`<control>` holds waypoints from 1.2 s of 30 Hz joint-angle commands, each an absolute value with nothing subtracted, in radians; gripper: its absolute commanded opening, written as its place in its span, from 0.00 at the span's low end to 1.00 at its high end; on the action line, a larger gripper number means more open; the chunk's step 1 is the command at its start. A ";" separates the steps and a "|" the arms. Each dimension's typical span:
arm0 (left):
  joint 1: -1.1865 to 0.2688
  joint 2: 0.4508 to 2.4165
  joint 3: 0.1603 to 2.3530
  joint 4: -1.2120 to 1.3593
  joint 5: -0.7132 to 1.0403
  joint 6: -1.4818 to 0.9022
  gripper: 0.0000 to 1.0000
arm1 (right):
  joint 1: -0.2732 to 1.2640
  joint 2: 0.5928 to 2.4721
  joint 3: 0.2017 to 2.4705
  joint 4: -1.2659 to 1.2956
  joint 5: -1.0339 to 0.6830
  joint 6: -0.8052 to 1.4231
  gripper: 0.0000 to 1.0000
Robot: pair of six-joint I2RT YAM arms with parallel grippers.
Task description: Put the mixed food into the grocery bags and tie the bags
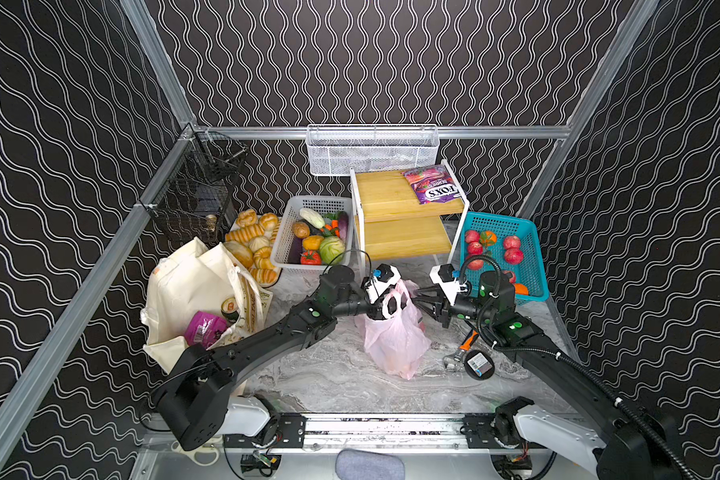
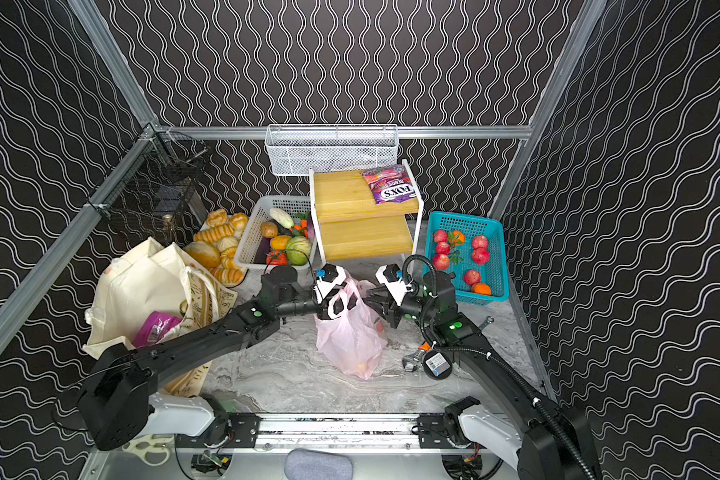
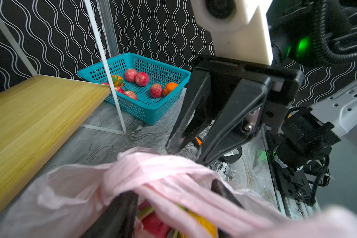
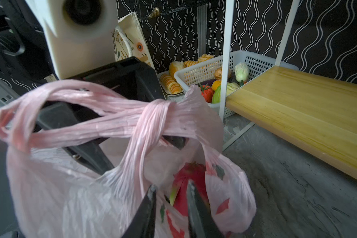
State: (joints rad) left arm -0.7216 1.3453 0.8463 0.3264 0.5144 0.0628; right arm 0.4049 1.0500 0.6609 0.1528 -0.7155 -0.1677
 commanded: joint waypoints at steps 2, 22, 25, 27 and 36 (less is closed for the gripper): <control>-0.710 1.311 0.842 0.271 0.476 0.111 0.65 | 0.405 1.054 0.664 0.141 -0.735 -0.166 0.28; -0.655 1.235 0.920 0.136 0.506 0.128 0.12 | 0.405 0.999 0.719 0.195 -0.786 0.014 0.42; -0.655 1.229 0.920 0.152 0.496 0.117 0.29 | 0.407 0.985 0.710 0.172 -0.751 0.040 0.45; -0.656 1.223 0.918 0.151 0.475 0.122 0.29 | 0.407 0.989 0.702 0.149 -0.689 0.027 0.43; -0.654 1.271 0.907 0.209 0.519 0.085 0.06 | 0.407 1.090 0.722 0.197 -0.622 0.019 0.29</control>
